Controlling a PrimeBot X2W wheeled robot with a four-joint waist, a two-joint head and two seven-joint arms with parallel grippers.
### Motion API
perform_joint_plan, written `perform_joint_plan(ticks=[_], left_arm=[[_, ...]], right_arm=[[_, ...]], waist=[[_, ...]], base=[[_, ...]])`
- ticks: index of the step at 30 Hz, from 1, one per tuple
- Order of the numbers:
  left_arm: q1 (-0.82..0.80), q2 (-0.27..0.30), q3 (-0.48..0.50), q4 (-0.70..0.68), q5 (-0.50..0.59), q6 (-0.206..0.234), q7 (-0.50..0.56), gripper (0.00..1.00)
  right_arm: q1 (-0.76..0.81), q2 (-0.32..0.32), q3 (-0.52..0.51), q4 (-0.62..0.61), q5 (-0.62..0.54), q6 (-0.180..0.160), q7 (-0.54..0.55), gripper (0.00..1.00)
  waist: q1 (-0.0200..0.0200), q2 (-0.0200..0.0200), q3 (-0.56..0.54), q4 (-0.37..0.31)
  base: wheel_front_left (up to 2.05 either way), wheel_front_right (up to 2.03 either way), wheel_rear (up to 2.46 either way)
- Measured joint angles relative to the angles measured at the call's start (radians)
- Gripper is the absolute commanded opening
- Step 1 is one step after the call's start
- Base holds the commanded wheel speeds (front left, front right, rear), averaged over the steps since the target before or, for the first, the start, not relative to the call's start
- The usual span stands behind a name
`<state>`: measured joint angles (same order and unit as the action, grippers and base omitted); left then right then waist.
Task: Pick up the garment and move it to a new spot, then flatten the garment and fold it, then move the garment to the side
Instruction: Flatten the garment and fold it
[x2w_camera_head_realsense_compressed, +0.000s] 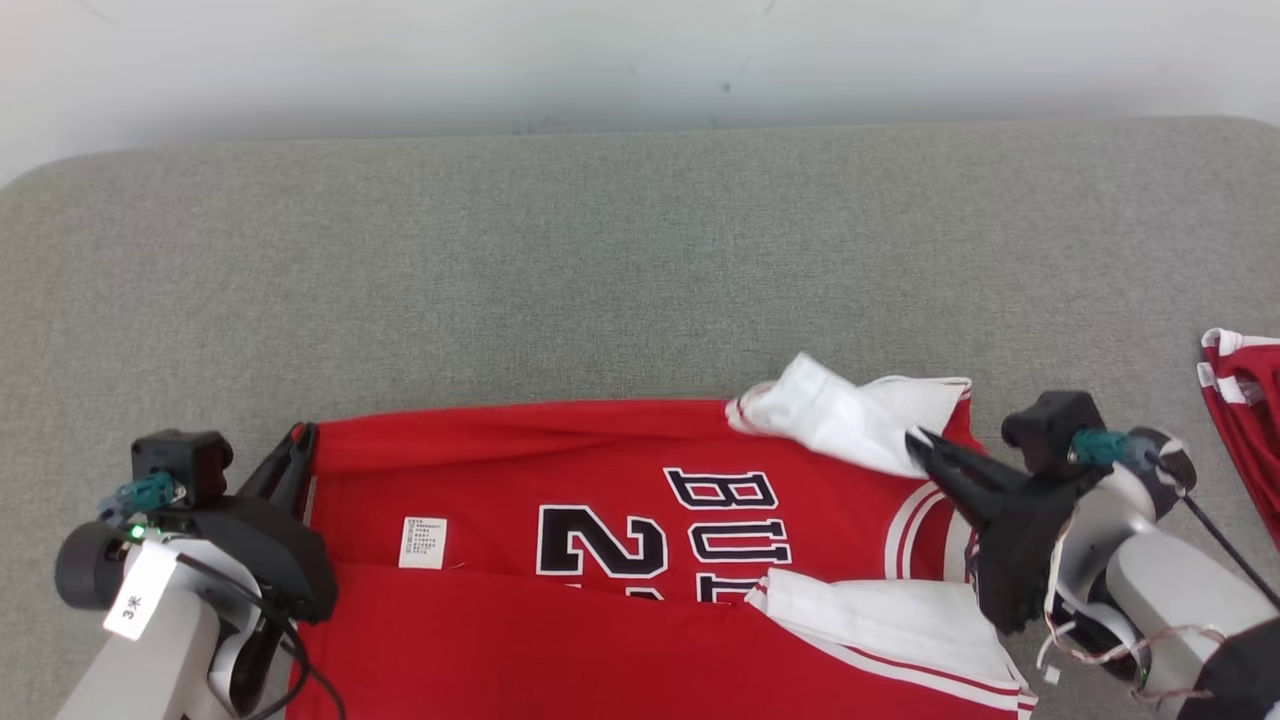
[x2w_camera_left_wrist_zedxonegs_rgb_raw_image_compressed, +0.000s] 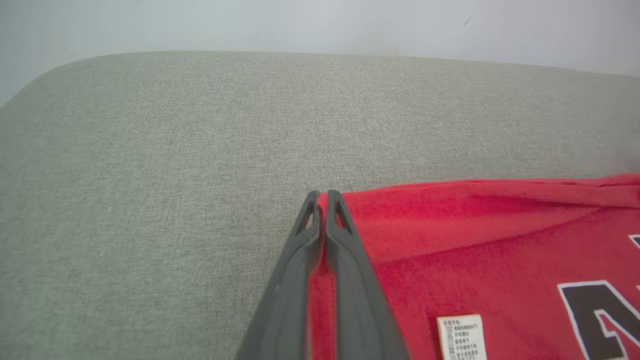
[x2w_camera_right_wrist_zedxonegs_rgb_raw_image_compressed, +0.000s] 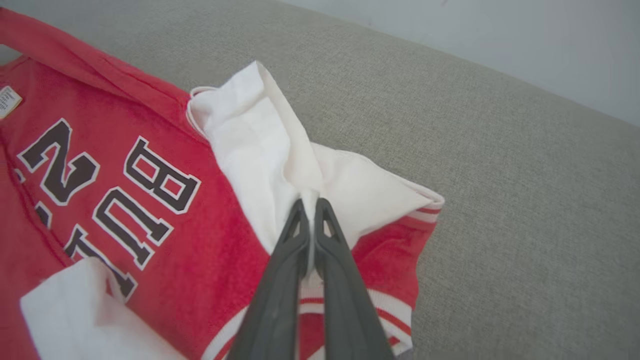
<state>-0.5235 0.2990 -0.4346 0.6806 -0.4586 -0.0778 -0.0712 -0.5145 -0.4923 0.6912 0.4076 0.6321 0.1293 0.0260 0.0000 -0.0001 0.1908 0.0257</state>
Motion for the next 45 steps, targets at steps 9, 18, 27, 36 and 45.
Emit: perform_joint_plan(ticks=[9, 18, 27, 36, 45], left_arm=[[0.01, -0.001, 0.0, 0.004, -0.005, 0.004, -0.019, 0.0], [0.049, -0.001, 0.009, 0.012, -0.015, 0.007, -0.051, 0.0], [0.07, 0.008, 0.023, 0.011, -0.018, 0.005, -0.086, 0.0], [0.086, 0.017, 0.02, 0.009, -0.018, -0.011, -0.117, 0.0], [0.1, 0.02, 0.023, 0.006, -0.027, -0.018, -0.133, 0.0]], right_arm=[[0.1, -0.037, 0.002, -0.125, 0.007, -0.019, 0.002, 0.0], [0.219, -0.079, -0.018, -0.269, 0.052, -0.079, 0.024, 0.0], [0.311, -0.115, -0.053, -0.402, 0.1, -0.143, 0.038, 0.0], [0.379, -0.134, -0.07, -0.52, 0.154, -0.185, 0.085, 0.0], [0.436, -0.162, -0.09, -0.593, 0.2, -0.218, 0.141, 0.0]], waist=[[0.0, 0.0, 0.002, -0.011], [0.0, 0.0001, 0.004, -0.014], [0.0, 0.0001, 0.003, -0.015], [0.0, 0.0001, 0.007, -0.023], [0.0, 0.0002, 0.009, -0.027]], base=[[0.0, 0.0, 0.0], [0.0, 0.0, 0.0], [0.0, 0.0, 0.0], [0.0, 0.0, 0.0], [0.0, 0.0, 0.0]])
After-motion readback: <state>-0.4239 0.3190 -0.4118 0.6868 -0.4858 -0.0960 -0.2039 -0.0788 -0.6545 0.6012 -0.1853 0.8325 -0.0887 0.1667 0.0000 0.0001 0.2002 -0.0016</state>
